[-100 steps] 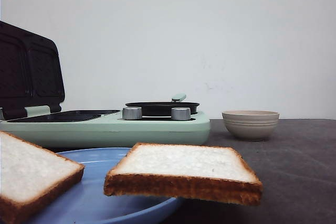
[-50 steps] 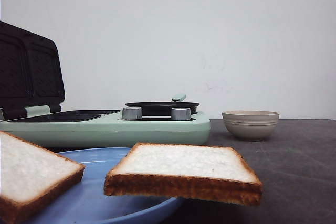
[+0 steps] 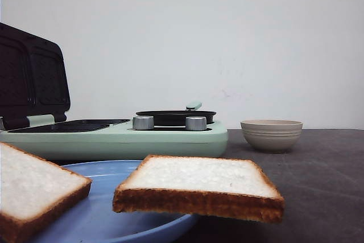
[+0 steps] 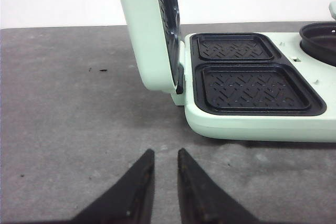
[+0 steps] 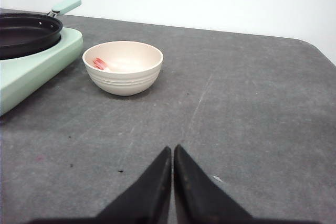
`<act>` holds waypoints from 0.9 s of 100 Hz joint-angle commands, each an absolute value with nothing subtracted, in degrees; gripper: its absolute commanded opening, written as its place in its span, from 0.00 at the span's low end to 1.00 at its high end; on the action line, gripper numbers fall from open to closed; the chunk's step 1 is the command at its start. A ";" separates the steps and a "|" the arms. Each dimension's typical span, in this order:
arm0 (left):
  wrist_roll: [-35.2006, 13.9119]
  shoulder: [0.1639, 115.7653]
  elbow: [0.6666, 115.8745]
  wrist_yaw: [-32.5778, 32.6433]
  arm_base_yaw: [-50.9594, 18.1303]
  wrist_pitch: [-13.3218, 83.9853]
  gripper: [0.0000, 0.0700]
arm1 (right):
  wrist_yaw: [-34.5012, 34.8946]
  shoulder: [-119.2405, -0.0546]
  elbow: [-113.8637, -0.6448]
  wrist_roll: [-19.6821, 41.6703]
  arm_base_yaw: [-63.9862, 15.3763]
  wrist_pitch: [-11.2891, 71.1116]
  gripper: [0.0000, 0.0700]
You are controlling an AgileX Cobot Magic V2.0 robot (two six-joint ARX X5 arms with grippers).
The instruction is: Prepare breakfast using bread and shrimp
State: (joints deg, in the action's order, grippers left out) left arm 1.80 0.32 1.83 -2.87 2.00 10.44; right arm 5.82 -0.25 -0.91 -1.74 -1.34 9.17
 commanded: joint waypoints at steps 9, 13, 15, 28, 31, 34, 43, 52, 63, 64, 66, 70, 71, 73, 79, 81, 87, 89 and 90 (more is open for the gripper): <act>0.58 0.27 0.82 -3.03 1.96 10.70 0.00 | 5.96 -0.21 -0.64 -1.89 -1.37 8.54 0.00; 0.58 0.27 0.82 -3.03 1.96 10.70 0.00 | 5.93 -0.21 -0.64 -1.89 -1.37 8.58 0.00; 0.58 0.27 0.82 -3.01 1.96 10.68 0.00 | 5.93 -0.21 -0.64 -1.89 -1.37 8.60 0.00; 0.51 0.27 0.82 -3.03 1.96 10.70 0.00 | 5.93 -0.21 -0.64 -1.89 -1.37 8.58 0.00; 0.19 0.27 0.82 -3.03 1.96 10.68 0.00 | 5.93 -0.21 -0.64 -1.76 -1.37 8.58 0.00; -0.43 0.27 0.82 -3.03 1.96 10.68 0.00 | 5.93 -0.21 -0.64 -1.48 -1.37 8.58 0.00; -2.87 0.27 0.82 -3.03 1.96 10.68 0.00 | 5.93 -0.21 -0.64 0.10 -1.37 8.56 0.00; -4.25 0.27 0.82 -3.01 1.96 10.68 0.00 | 5.93 -0.21 -0.64 2.63 -1.37 8.58 0.00; -7.55 0.27 0.82 -3.01 1.96 10.70 0.00 | 5.89 -0.21 -0.64 5.82 -1.37 8.58 0.00; -7.86 0.30 0.82 -3.01 1.96 10.70 0.00 | 5.89 -0.21 -0.64 5.96 -1.37 8.58 0.00; -9.04 0.27 0.82 -3.01 1.96 10.68 0.00 | 5.89 -0.21 -0.64 6.28 -1.37 8.58 0.00; -11.11 0.30 0.82 -2.87 1.96 10.68 0.00 | 5.89 -0.21 -0.64 7.51 -1.37 8.58 0.00; -11.51 0.27 0.82 -2.87 1.96 10.70 0.00 | 5.89 -0.21 -0.64 7.81 -1.37 8.58 0.00; -11.97 0.30 0.82 -2.87 1.96 10.70 0.00 | 5.89 -0.21 -0.64 8.54 -1.37 8.58 0.00; -13.74 0.30 0.84 -2.94 1.96 10.70 0.00 | 5.89 -0.21 -0.67 10.44 -1.37 8.60 0.00; -14.11 0.30 0.91 -3.01 1.96 10.72 0.00 | 5.91 -0.21 -0.67 11.03 -1.37 8.60 0.00; -14.94 0.30 1.17 -3.03 1.96 10.79 0.00 | 5.87 -0.21 -0.78 12.27 -1.37 8.67 0.00; -15.20 0.30 1.32 -3.03 1.96 10.79 0.00 | 5.76 -0.21 -0.82 12.38 -1.37 8.67 0.00; -15.35 0.30 1.39 -3.01 1.96 10.79 0.00 | 5.67 -0.21 -0.84 12.47 -1.37 8.67 0.00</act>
